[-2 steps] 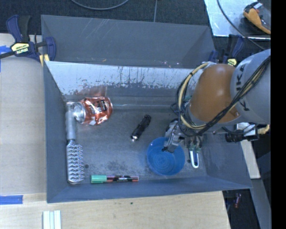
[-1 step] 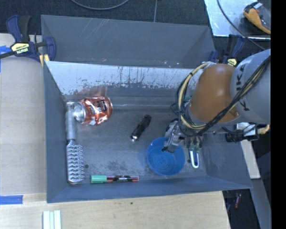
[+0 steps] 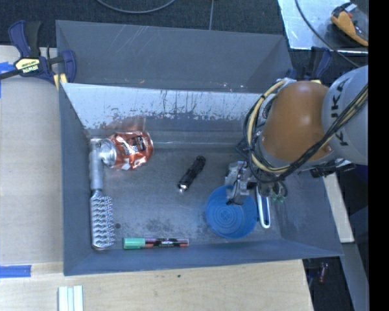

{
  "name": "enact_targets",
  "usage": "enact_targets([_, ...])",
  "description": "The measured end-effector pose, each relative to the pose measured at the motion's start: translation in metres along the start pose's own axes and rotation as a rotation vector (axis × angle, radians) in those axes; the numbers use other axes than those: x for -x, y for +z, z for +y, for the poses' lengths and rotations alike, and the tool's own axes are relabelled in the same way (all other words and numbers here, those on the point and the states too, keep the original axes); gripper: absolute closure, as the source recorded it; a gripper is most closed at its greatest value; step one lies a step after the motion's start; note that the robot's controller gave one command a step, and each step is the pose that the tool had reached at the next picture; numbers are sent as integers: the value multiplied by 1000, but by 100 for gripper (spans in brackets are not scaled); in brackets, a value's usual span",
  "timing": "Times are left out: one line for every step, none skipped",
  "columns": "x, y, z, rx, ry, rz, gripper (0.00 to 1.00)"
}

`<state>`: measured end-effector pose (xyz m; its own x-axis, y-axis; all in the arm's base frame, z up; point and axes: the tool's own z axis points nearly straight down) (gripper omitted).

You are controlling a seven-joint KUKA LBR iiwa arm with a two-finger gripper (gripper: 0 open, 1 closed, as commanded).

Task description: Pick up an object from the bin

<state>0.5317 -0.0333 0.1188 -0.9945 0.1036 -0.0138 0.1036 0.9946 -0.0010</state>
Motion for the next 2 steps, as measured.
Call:
enact_targets([-3,5,4,0,196,3,100])
enact_targets([-8,-8,0,-1,-19,-1,100])
